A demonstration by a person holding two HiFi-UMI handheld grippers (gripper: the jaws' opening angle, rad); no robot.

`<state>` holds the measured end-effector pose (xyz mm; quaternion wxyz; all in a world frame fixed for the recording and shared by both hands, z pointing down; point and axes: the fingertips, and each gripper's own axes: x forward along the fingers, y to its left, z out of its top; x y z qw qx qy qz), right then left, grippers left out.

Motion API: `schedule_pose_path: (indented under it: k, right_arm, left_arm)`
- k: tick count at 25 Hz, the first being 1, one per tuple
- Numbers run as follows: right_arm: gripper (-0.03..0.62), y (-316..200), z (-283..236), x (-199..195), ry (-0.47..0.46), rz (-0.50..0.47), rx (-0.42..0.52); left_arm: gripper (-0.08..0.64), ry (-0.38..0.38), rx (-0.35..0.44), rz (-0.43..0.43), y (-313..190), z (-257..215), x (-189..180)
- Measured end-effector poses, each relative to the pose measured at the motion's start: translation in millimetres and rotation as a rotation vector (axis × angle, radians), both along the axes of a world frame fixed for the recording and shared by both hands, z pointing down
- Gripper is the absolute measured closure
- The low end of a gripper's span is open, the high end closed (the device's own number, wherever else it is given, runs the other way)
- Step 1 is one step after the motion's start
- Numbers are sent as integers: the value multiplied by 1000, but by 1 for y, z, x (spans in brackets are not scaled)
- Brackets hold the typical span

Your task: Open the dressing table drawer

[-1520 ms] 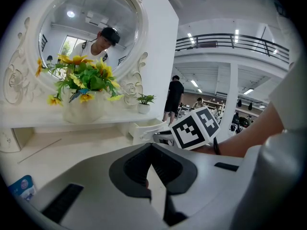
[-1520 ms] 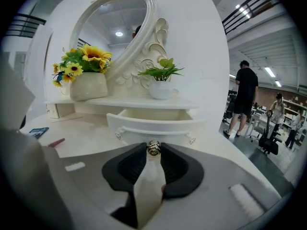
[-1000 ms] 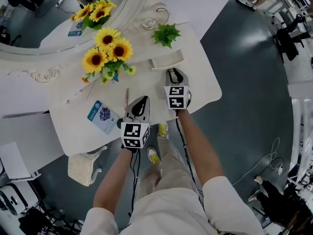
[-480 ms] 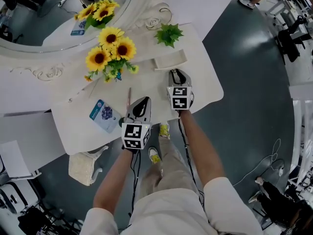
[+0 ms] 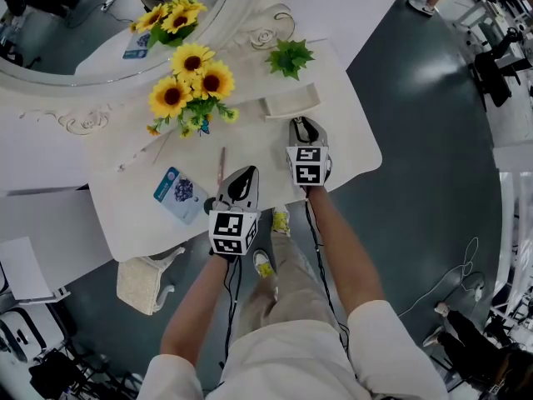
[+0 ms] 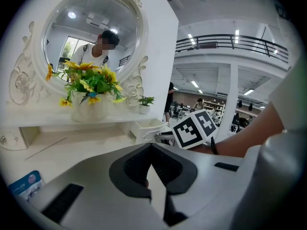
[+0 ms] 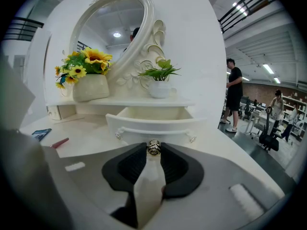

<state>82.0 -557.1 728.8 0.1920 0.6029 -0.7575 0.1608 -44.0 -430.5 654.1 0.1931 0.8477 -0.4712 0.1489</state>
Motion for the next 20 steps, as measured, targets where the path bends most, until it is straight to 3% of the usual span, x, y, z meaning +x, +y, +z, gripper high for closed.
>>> schedule_pose_path:
  k: [20]
  right_arm:
    - [491,6,6,4,23,0,-1]
  left_arm:
    - [551,14,-8,-8,6,1,-2]
